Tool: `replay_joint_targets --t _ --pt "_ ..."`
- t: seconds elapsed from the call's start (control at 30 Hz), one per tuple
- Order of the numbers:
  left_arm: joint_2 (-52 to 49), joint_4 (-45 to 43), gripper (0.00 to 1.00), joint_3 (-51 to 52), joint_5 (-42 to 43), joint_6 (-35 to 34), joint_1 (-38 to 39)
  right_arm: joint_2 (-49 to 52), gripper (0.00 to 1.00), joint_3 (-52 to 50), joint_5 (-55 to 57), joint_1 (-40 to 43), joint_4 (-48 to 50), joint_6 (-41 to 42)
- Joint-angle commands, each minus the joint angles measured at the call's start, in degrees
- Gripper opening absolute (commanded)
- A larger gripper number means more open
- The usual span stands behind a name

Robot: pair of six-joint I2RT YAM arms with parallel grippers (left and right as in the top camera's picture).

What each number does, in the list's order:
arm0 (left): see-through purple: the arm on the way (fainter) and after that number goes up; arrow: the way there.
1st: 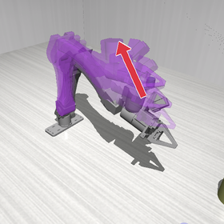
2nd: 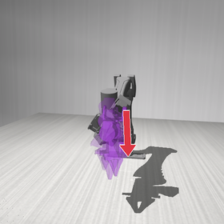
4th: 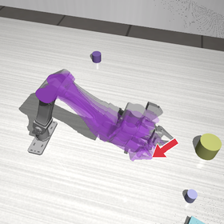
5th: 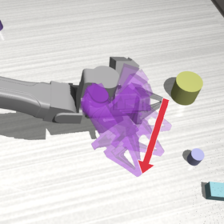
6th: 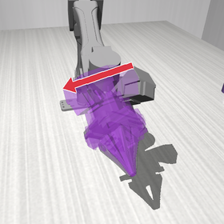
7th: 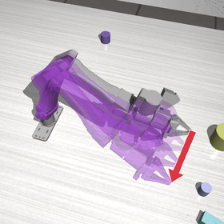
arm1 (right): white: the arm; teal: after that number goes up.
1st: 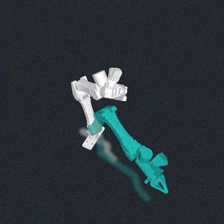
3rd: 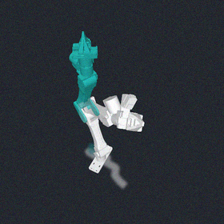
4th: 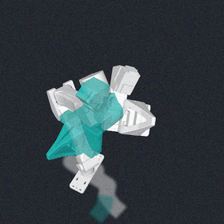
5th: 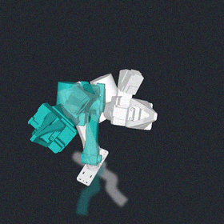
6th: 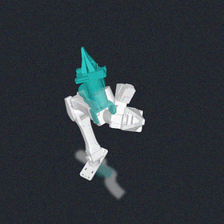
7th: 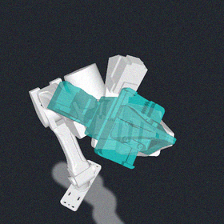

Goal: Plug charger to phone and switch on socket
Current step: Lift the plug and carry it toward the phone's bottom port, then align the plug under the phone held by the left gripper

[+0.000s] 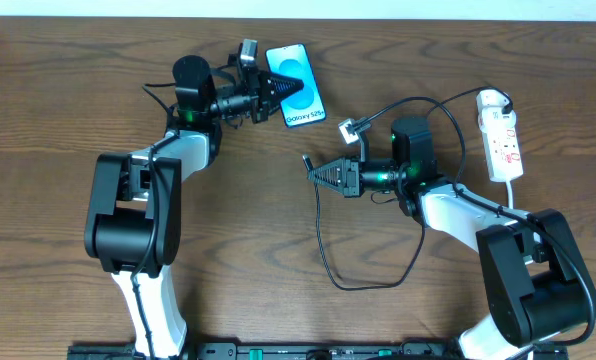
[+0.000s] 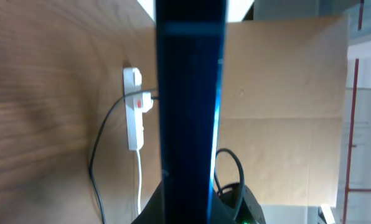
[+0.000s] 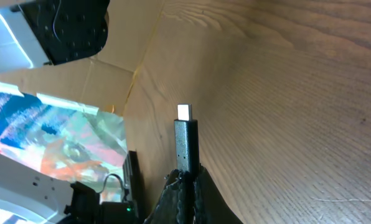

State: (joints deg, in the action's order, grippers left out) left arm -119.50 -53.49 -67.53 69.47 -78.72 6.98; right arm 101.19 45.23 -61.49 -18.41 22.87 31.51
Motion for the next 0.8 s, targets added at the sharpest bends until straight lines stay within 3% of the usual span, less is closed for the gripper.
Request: replay_joint_targets --t 0.0,0.23,0.6,0.77 --pt "1.11 -0.52 0.07 -0.94 -1.77 2.01 0.2 -0.9 0.01 -0.26 0.09 0.92 2.19 3.98" --pt "1.11 -0.5 0.07 -0.94 -1.22 3.74 0.24 -0.9 0.01 -0.26 0.81 1.51 10.21 9.55" --pt "1.11 -0.13 0.07 -0.94 1.88 4.85 0.5 -0.9 0.01 -0.26 4.42 1.51 10.82 10.73" --pt "1.11 5.03 0.07 -0.94 2.08 8.76 0.5 -0.9 0.01 -0.26 4.15 1.49 11.85 11.37"
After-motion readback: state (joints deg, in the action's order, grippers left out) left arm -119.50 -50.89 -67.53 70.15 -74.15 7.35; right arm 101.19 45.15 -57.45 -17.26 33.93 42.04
